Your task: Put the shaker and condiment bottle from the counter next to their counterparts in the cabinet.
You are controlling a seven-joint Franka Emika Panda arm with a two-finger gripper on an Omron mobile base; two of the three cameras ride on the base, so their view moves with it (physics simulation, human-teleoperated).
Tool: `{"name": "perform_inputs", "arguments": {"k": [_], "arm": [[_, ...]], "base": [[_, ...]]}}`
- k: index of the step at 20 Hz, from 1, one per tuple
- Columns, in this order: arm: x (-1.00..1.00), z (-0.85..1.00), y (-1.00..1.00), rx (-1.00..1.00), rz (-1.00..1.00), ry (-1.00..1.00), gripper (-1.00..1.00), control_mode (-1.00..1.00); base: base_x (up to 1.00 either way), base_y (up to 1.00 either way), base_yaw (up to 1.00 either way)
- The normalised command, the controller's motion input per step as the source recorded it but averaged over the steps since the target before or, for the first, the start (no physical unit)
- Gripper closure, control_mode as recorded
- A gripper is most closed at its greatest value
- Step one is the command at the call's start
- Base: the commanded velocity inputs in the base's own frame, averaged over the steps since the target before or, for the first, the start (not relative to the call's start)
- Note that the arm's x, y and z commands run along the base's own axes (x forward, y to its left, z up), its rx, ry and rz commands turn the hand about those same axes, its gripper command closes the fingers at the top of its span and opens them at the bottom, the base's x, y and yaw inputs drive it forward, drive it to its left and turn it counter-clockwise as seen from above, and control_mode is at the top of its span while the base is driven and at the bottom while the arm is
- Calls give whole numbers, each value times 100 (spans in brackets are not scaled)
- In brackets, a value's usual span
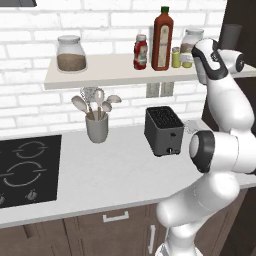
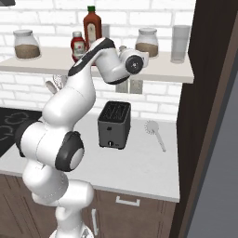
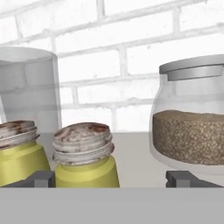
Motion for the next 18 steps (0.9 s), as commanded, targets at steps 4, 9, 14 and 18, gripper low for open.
{"name": "perform_inputs", "arguments": {"k": [4,9,14,18], "arm": [[-10,5,0,0,-2,13,-100,-100],[-26,12,-3,-2,-3,14,-100,-100],[-42,31,-6,0,-1,10,-100,-100],[-32,49,-11,0,-2,8,-100,-100]], "base": [[0,0,0],[0,0,0],[0,0,0],[0,0,0]]}}
